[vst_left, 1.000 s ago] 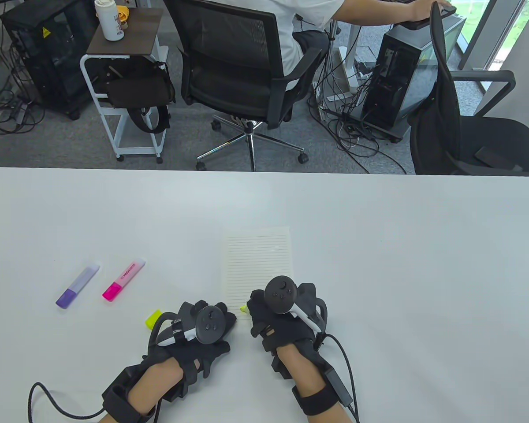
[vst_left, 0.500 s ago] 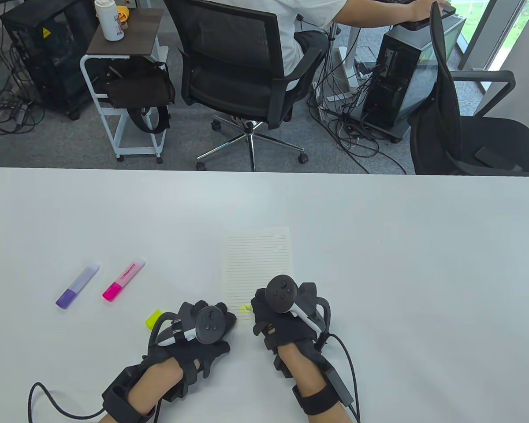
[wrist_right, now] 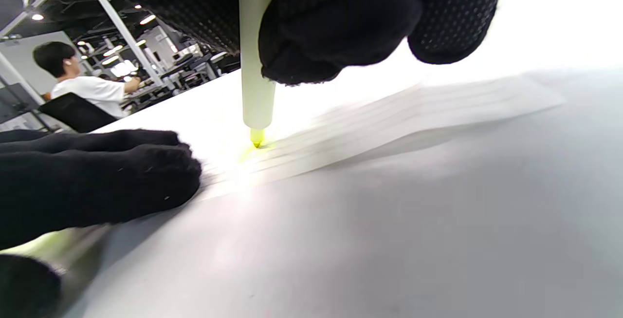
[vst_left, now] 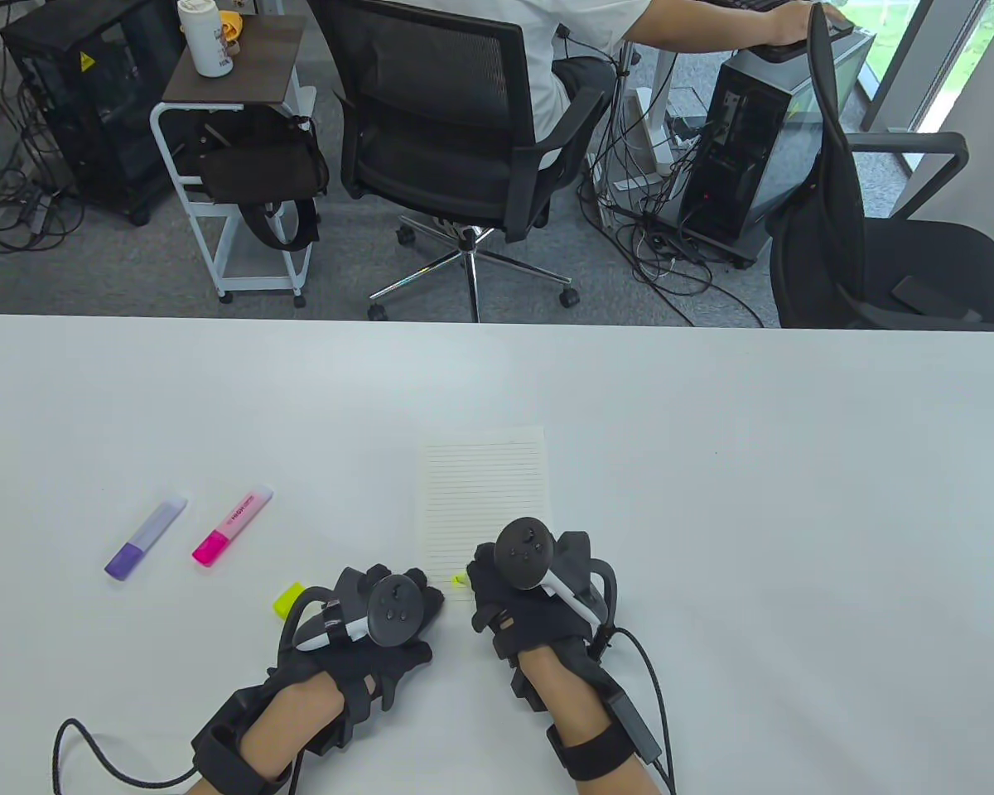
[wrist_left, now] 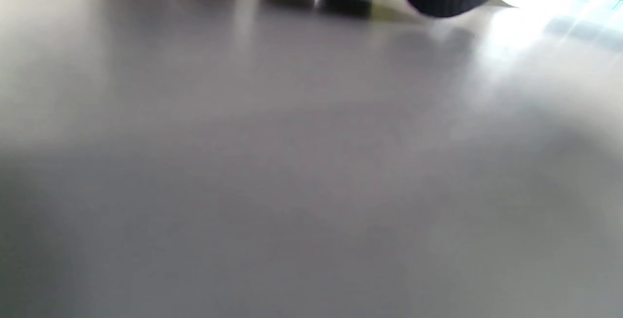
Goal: Apply highlighter ink on paper
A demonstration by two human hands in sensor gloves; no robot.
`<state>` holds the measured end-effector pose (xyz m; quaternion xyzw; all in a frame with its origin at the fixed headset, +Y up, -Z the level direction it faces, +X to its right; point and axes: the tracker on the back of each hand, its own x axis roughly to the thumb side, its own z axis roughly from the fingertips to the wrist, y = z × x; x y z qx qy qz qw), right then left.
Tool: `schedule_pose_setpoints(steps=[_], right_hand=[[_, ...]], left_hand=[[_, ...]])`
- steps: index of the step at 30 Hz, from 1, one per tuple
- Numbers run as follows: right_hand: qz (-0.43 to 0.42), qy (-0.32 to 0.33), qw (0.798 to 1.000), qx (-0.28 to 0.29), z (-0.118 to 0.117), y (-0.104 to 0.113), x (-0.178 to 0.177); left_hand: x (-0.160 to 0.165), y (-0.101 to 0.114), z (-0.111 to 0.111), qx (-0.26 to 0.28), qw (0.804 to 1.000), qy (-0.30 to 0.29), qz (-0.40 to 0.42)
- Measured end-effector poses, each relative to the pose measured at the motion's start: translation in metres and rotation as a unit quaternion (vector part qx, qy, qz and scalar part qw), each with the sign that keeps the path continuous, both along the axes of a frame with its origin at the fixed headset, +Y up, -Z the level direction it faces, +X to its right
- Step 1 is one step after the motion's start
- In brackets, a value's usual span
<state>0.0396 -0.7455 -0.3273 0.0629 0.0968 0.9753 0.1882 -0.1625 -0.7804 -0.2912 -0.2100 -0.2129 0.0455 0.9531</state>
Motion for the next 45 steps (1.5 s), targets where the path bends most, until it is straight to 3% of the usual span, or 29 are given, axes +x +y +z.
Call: schedule_pose_setpoints(steps=[24,29,34,39,45], right_hand=[[-0.013,0.019,1.000,-0.018,0.0025,-0.0004,-0.0005],[0.012,-0.004,1.000,-0.011,0.0032,0.0043,0.0021],[-0.008,0.019,1.000,-0.016,0.0044,0.0004,-0.0043],[0.015,-0.002,1.000,-0.013,0.0042,0.0050,0.0003],[-0.012,0.015,1.000,-0.013,0.0037,-0.0014,-0.0033]], left_hand=[[0.0003,-0.0007,-0.0006,0.000,1.000,-0.001,-0.001],[0.0004,-0.0009,-0.0006,0.000,1.000,-0.001,-0.001],[0.0003,-0.0011,-0.0007,0.000,1.000,-0.001,-0.001],[0.0001,-0.0012,-0.0007,0.000,1.000,-0.001,-0.001],[0.0000,-0.0013,-0.0008,0.000,1.000,-0.001,-0.001]])
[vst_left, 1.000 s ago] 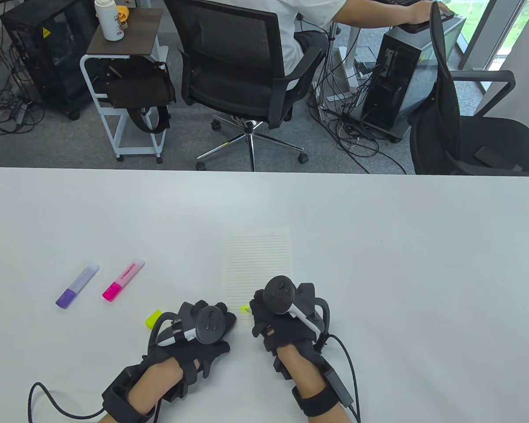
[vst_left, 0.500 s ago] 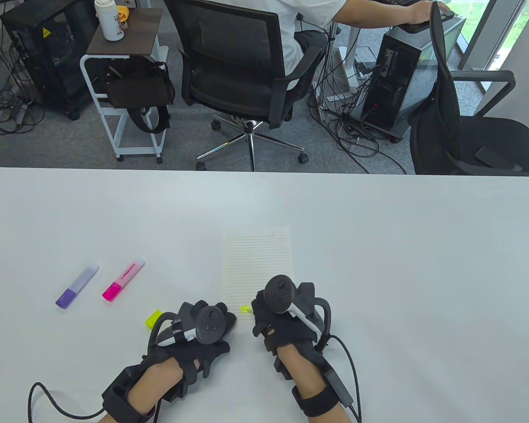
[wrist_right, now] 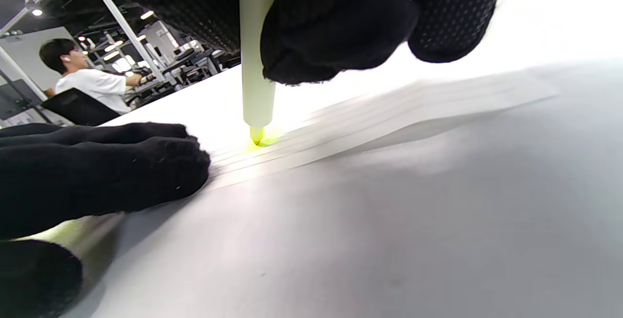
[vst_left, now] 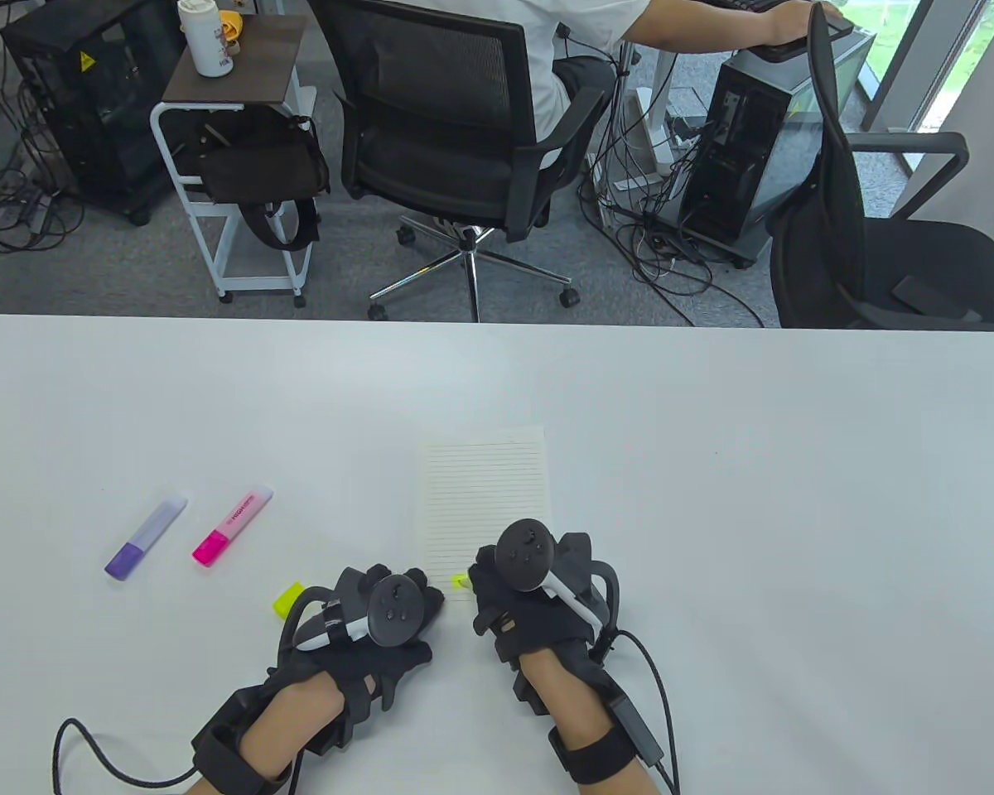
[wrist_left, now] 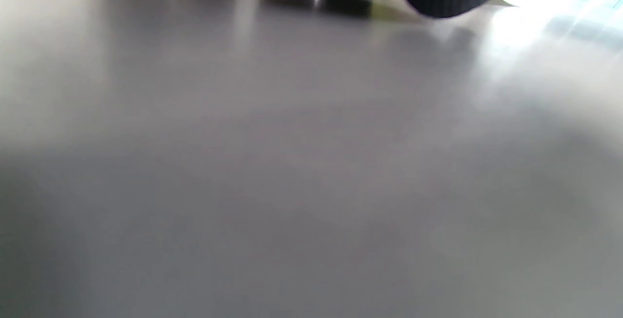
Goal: Apply highlighter ink on paper
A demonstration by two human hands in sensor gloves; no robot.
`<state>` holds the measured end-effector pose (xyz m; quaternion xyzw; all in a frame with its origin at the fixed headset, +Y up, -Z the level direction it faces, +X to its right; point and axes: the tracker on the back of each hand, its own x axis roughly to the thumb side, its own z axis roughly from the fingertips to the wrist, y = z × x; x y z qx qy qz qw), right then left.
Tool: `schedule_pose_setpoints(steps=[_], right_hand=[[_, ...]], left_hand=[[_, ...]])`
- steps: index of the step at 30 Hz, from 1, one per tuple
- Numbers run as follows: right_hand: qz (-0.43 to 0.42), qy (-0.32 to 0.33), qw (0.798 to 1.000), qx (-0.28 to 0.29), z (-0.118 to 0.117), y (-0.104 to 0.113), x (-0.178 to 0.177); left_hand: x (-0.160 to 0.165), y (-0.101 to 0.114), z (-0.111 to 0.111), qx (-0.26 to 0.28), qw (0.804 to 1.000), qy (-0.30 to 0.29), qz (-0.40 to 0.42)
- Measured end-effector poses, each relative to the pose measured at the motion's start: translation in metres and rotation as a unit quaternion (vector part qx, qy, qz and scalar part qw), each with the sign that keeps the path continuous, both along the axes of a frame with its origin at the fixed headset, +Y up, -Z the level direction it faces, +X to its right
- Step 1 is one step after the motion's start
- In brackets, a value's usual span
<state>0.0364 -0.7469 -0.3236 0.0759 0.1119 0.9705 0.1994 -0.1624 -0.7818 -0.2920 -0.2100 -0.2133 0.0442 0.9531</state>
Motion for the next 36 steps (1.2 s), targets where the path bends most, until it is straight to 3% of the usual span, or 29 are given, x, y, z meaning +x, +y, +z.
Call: schedule_pose_setpoints(steps=[23,26,32,36], right_hand=[[0.008,-0.020,1.000,-0.004,-0.0017,0.0043,0.0073],[0.004,-0.026,0.999,0.021,-0.0021,0.0026,0.0065],[0.006,-0.018,1.000,-0.009,-0.0014,0.0064,0.0084],[0.003,-0.022,1.000,0.013,-0.0018,0.0041,0.0074]], left_hand=[[0.0002,-0.0007,-0.0004,0.000,1.000,0.000,0.000],[0.0002,-0.0008,-0.0003,0.000,1.000,0.000,0.000],[0.0004,-0.0008,-0.0003,0.000,1.000,0.000,0.000],[0.0004,-0.0006,-0.0002,0.000,1.000,0.000,0.000]])
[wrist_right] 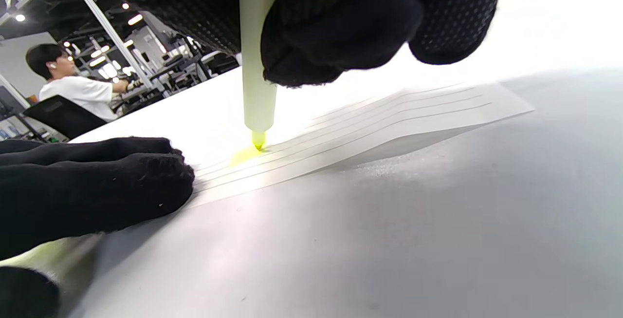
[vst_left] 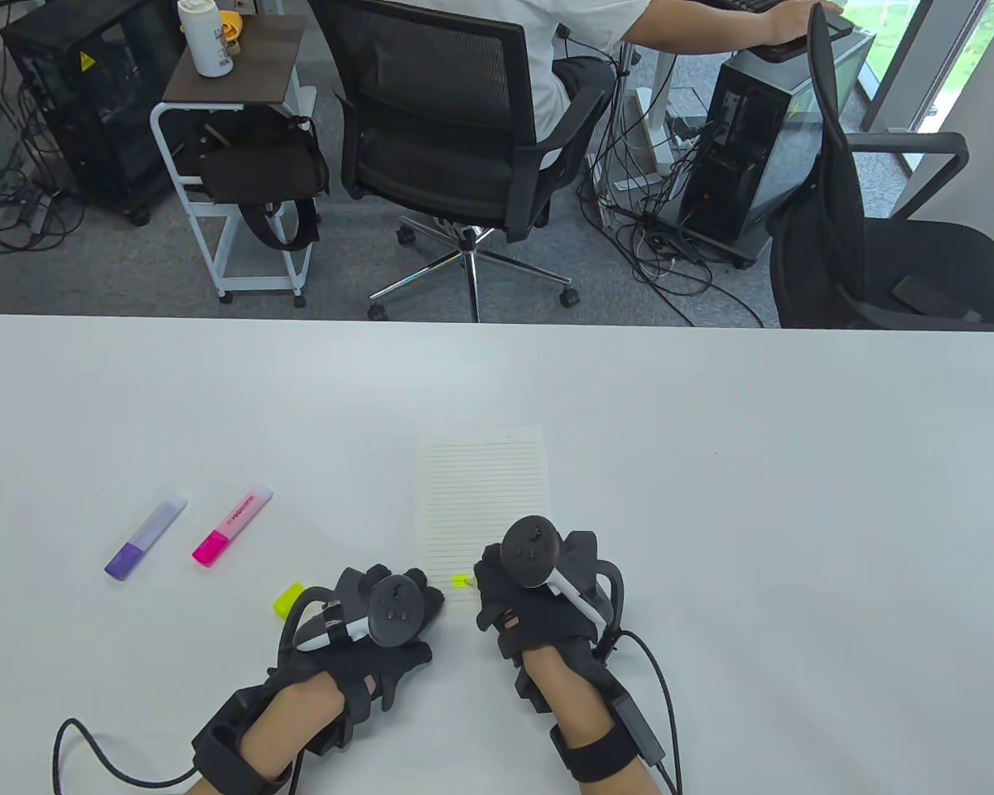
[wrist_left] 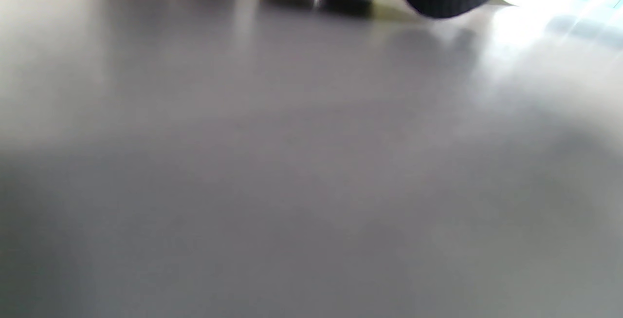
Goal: Apply highlighter ink on paper
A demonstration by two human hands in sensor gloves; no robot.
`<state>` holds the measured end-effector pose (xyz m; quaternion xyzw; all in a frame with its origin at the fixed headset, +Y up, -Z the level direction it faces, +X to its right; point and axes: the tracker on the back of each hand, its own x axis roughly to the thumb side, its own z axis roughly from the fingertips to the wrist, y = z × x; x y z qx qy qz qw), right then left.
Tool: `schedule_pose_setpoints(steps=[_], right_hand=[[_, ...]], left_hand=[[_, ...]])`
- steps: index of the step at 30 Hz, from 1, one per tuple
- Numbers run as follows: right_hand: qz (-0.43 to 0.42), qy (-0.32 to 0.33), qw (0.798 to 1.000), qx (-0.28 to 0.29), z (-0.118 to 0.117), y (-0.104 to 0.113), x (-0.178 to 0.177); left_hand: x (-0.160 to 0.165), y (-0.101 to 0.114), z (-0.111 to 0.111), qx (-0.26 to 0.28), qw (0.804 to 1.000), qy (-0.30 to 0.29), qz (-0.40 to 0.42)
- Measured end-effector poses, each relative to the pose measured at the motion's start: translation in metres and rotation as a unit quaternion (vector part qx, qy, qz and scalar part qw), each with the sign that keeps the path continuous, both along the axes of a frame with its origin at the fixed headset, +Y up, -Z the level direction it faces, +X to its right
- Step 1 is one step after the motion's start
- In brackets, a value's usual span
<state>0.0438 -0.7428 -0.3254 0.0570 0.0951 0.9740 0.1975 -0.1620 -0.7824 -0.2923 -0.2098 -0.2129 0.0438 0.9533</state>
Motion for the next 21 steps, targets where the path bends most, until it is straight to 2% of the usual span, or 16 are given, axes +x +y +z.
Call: schedule_pose_setpoints(steps=[6,10,14,18,21], right_hand=[[0.001,0.002,1.000,-0.019,0.0003,0.0025,0.0014],[-0.005,0.001,1.000,0.006,0.0003,-0.0008,-0.0015],[0.004,0.003,1.000,-0.011,0.0005,0.0020,-0.0021],[-0.012,0.007,1.000,0.008,0.0011,0.0001,-0.0030],[-0.009,0.012,1.000,-0.001,0.0004,-0.0017,-0.0066]], left_hand=[[0.0000,-0.0001,-0.0002,0.000,1.000,0.000,0.000],[0.0001,-0.0002,-0.0001,0.001,1.000,0.000,-0.001],[0.0001,-0.0002,-0.0002,0.001,1.000,0.000,-0.001],[0.0002,-0.0002,-0.0002,0.001,1.000,0.000,-0.002],[0.0002,-0.0003,-0.0002,0.001,1.000,0.000,-0.002]])
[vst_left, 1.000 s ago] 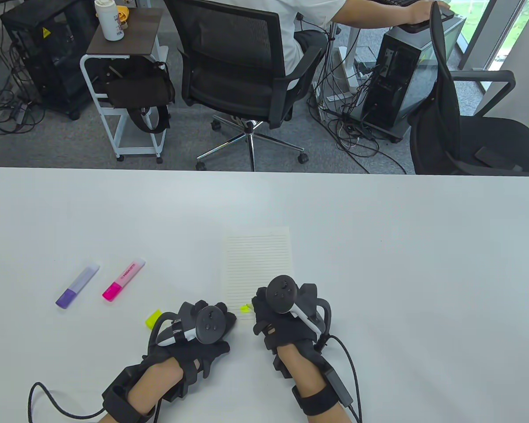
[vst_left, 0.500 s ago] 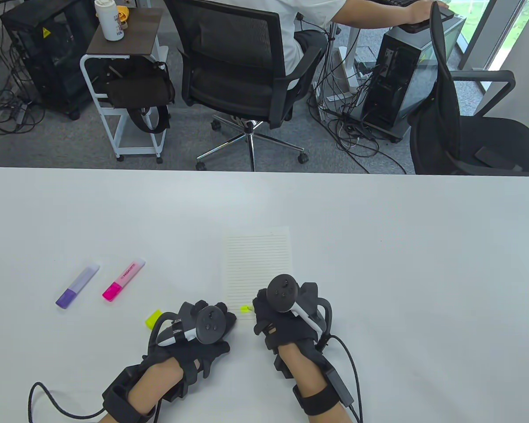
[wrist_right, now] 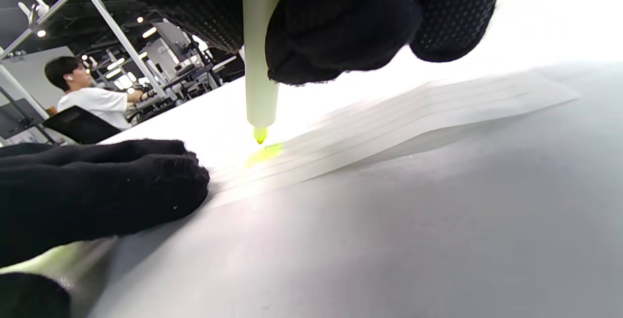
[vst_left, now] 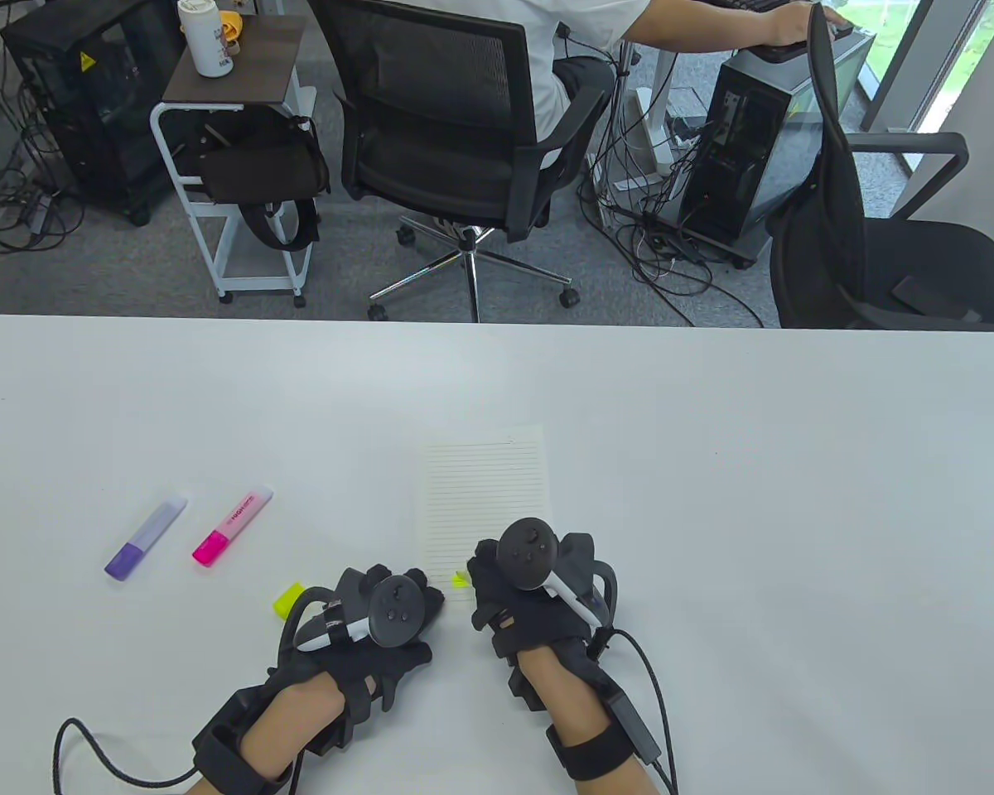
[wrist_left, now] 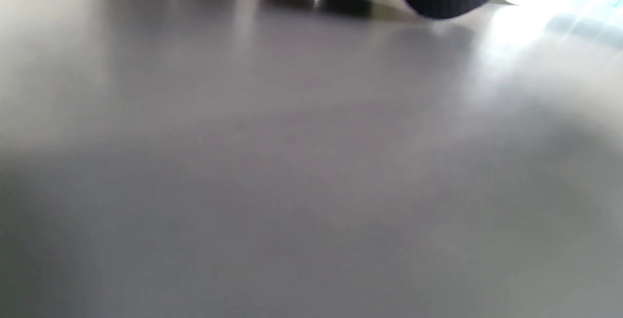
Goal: Apply highlighter ink on paper
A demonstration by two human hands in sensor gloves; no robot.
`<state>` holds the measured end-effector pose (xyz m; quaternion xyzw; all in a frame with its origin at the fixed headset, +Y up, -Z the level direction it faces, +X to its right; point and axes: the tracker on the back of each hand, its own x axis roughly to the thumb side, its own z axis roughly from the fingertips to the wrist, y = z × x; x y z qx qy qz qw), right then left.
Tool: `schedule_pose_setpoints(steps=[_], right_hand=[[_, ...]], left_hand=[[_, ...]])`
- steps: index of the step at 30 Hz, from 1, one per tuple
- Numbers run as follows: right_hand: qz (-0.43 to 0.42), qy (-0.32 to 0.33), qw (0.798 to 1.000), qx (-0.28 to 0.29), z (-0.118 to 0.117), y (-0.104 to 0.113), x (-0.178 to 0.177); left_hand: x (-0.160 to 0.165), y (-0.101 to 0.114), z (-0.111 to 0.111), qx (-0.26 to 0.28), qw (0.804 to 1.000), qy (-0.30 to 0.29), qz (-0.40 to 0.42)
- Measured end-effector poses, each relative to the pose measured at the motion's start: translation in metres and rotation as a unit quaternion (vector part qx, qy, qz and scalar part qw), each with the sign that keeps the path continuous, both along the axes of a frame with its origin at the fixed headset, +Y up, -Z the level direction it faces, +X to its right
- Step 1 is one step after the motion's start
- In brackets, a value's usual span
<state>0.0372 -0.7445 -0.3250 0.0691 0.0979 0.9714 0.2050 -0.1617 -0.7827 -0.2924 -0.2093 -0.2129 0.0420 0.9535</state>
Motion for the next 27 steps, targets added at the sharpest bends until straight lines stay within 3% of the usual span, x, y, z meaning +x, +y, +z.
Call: schedule_pose_setpoints(steps=[19,24,27], right_hand=[[-0.021,-0.004,1.000,-0.012,-0.002,-0.001,0.004],[0.008,-0.019,1.000,-0.007,-0.001,0.003,0.009],[-0.042,-0.017,0.999,0.001,0.001,0.005,0.015]], left_hand=[[0.000,0.000,0.000,0.000,1.000,-0.001,0.000],[0.000,0.000,0.000,-0.001,1.000,-0.001,-0.002],[0.000,0.000,0.000,-0.001,1.000,-0.003,-0.003]])
